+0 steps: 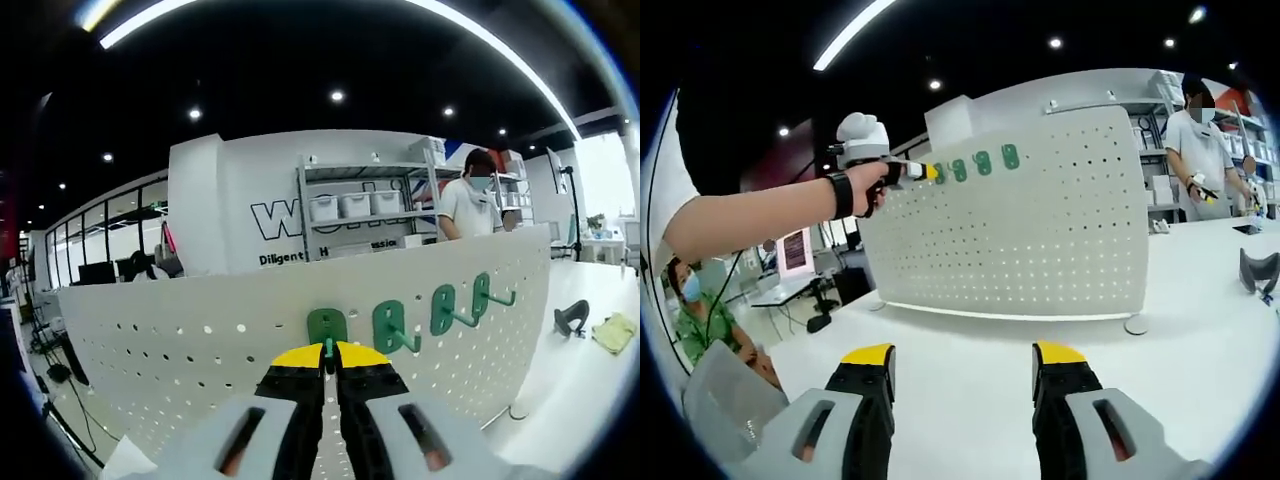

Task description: Insert the hook assembly into the mounting plate slot until the hook locks in place.

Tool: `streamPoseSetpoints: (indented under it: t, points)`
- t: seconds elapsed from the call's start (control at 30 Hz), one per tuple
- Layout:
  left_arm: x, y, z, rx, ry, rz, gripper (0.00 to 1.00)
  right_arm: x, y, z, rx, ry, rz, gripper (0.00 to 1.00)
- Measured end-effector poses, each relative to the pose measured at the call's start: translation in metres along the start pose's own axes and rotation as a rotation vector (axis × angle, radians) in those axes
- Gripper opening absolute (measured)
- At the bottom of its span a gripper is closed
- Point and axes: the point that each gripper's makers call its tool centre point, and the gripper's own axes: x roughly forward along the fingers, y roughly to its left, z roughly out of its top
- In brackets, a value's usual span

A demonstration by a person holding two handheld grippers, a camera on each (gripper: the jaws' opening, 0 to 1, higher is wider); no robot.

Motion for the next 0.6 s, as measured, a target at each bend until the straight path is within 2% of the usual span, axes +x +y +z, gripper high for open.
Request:
streamPoseSetpoints:
  t: [0.5,0.6]
  points:
    - [-0.0004,0.0068,-0.0012,-0.041,0.0,0.036,0.03,0.0014,0.0034,0.0029,-0.001,-0.004,0.01,0.55]
    - [0.0005,0.0075,0.0017,-0.014,-0.002,0.042,0.03,0.0014,0.0035,0.0025,-0.003,-0.001,0.012,0.55]
